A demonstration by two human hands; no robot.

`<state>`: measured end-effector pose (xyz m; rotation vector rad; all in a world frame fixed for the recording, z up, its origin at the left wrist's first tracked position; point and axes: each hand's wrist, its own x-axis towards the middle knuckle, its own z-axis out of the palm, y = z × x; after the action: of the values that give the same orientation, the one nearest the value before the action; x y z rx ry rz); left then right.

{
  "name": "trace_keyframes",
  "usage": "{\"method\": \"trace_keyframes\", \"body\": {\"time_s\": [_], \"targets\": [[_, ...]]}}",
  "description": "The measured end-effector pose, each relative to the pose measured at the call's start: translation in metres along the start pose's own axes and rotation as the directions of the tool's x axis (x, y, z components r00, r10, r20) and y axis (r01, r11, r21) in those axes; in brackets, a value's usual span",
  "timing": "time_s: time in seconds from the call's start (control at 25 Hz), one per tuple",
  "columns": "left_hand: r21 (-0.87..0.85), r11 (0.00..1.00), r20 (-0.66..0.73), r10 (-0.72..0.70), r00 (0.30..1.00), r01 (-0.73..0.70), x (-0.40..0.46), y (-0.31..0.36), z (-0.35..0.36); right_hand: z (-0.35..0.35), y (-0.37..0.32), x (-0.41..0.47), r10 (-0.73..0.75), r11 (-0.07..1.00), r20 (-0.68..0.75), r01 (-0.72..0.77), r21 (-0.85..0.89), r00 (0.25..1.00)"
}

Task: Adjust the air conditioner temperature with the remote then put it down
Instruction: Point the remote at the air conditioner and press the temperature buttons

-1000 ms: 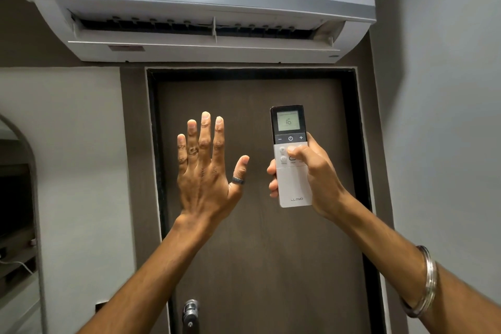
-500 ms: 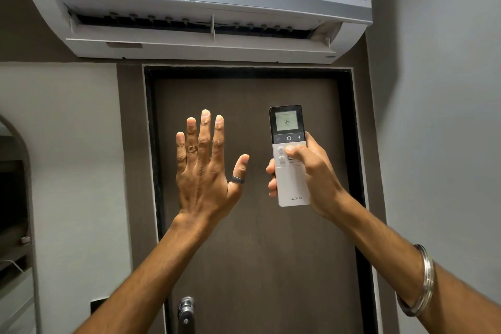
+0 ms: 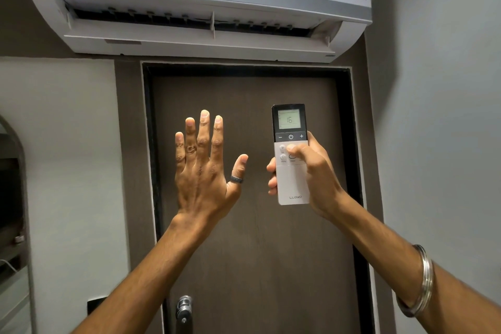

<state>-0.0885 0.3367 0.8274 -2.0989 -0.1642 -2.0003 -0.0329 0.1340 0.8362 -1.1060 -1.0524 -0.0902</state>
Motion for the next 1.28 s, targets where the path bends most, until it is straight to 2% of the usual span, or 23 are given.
{"method": "trace_keyframes", "body": {"time_s": [0.24, 0.44, 0.6, 1.28], "targets": [[0.001, 1.000, -0.002, 0.001, 1.000, -0.001, -0.0012, -0.0042, 0.0019, 0.0016, 0.0031, 0.0007, -0.001, 1.000, -0.004, 0.001, 0.012, 1.000], [0.008, 1.000, -0.003, 0.007, 1.000, -0.007, -0.0024, -0.0074, 0.0026, 0.0023, 0.0066, 0.0030, 0.101, 0.992, -0.031, -0.098, 0.082, 0.994], [0.006, 1.000, 0.001, 0.006, 1.000, -0.006, -0.0014, -0.0087, 0.0034, 0.0030, 0.0070, 0.0027, 0.034, 0.999, -0.076, -0.035, -0.022, 0.997], [0.030, 0.999, -0.013, 0.023, 1.000, -0.022, 0.0047, -0.0037, 0.0080, 0.0010, 0.0060, 0.0017, 0.011, 1.000, -0.138, -0.014, -0.020, 0.990]]}}
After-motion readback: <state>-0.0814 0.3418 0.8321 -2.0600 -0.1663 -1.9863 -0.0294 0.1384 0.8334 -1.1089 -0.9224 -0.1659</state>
